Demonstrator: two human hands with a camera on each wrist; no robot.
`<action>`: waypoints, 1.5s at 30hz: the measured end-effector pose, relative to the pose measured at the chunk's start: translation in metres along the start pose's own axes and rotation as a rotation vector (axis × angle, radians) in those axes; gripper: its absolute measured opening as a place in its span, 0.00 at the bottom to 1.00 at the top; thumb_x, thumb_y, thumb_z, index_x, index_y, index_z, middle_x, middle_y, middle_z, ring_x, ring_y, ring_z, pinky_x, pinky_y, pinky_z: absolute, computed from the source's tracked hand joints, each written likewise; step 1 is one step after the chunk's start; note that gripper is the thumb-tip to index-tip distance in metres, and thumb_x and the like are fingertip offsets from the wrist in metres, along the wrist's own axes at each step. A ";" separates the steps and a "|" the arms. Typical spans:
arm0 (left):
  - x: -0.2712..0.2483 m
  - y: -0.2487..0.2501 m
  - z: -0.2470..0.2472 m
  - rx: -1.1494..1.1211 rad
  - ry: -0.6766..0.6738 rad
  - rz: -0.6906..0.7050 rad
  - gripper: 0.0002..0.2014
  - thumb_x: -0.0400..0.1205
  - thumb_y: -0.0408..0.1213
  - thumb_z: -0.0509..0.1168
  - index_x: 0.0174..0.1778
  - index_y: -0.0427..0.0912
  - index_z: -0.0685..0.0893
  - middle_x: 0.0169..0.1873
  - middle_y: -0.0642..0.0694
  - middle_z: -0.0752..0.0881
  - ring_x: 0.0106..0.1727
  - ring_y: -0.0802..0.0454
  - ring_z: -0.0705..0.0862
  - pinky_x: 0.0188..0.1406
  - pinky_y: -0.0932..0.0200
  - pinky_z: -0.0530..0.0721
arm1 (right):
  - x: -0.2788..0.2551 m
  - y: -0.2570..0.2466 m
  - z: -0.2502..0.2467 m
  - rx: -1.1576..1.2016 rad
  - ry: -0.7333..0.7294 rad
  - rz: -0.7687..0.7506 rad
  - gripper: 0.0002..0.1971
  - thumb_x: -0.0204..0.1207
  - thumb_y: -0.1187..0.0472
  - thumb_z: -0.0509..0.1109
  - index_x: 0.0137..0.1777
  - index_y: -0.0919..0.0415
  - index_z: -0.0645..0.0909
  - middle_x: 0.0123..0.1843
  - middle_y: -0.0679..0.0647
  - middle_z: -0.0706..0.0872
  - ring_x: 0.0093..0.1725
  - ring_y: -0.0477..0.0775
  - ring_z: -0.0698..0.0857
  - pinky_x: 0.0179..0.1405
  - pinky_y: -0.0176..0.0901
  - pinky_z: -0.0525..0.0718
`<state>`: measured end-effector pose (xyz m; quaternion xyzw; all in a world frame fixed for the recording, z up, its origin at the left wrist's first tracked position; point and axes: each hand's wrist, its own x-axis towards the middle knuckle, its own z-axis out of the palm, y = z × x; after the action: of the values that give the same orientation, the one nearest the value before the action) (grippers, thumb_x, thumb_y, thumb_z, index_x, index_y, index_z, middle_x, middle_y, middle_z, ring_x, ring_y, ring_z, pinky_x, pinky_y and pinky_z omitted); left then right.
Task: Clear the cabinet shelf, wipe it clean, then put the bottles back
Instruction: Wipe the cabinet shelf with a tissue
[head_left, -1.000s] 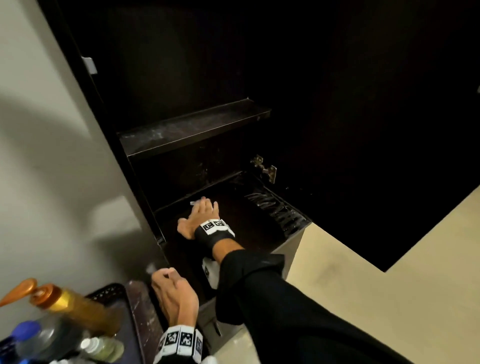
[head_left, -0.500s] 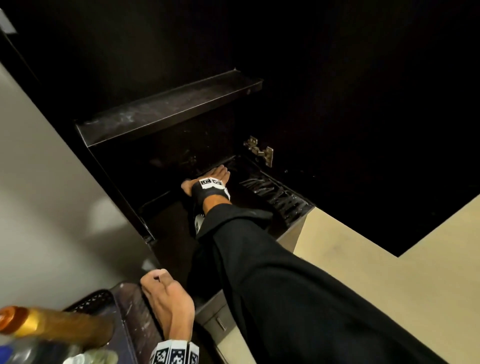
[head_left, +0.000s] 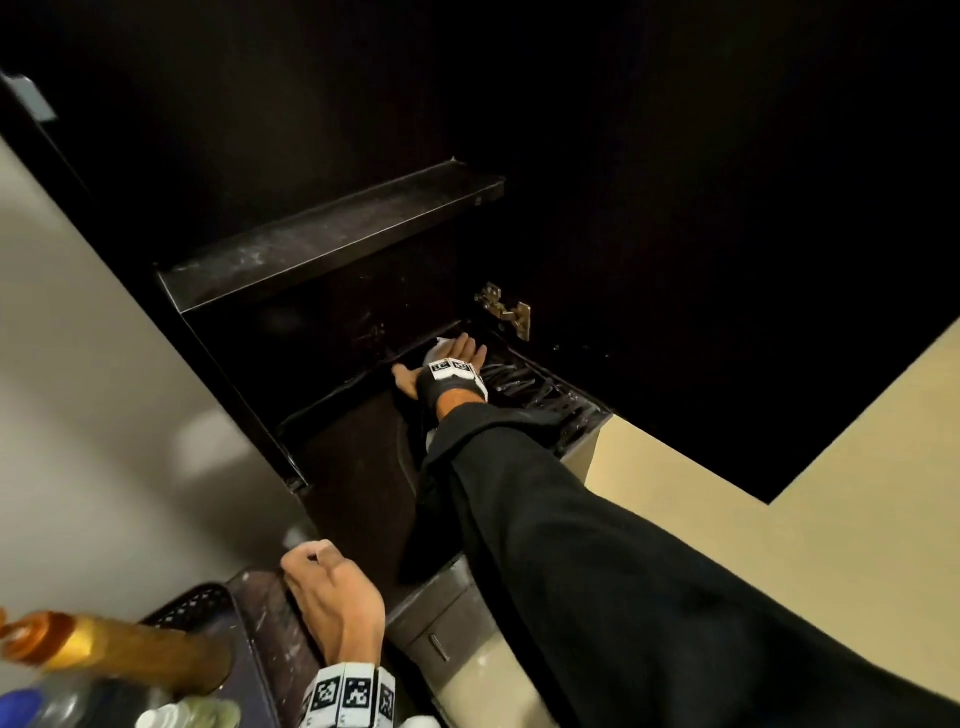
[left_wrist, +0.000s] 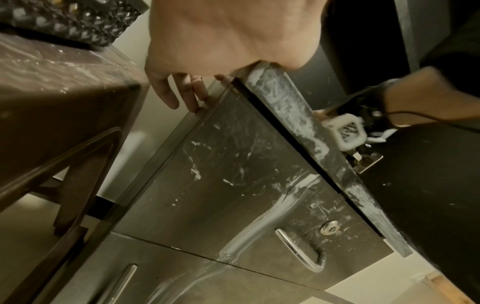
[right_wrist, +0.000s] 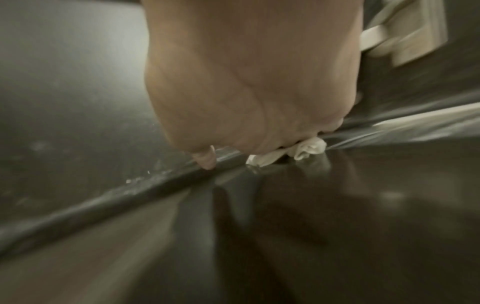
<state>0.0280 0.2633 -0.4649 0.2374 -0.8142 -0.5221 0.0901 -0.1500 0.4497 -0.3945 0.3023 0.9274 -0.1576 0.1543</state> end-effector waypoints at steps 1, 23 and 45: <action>0.001 0.000 -0.001 0.001 0.000 0.000 0.03 0.86 0.41 0.51 0.53 0.49 0.68 0.63 0.32 0.78 0.64 0.34 0.76 0.66 0.37 0.70 | -0.005 0.009 -0.001 0.004 -0.015 -0.023 0.59 0.81 0.23 0.52 0.91 0.70 0.33 0.92 0.71 0.31 0.91 0.72 0.31 0.87 0.71 0.28; -0.018 0.028 -0.014 -0.014 0.015 -0.022 0.13 0.87 0.38 0.54 0.61 0.34 0.75 0.65 0.26 0.77 0.67 0.27 0.76 0.66 0.35 0.69 | -0.210 0.146 0.081 -0.034 0.146 -0.390 0.51 0.85 0.30 0.48 0.92 0.70 0.40 0.94 0.67 0.39 0.94 0.63 0.38 0.92 0.59 0.35; 0.001 0.003 0.000 -0.029 0.034 0.024 0.06 0.87 0.33 0.55 0.57 0.37 0.74 0.61 0.27 0.77 0.64 0.32 0.76 0.65 0.41 0.68 | 0.017 -0.017 0.006 0.016 0.069 -0.124 0.52 0.84 0.30 0.48 0.92 0.71 0.39 0.94 0.68 0.38 0.93 0.66 0.37 0.90 0.62 0.32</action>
<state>0.0260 0.2640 -0.4619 0.2350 -0.8077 -0.5288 0.1135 -0.1721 0.4428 -0.4027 0.2509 0.9477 -0.1638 0.1095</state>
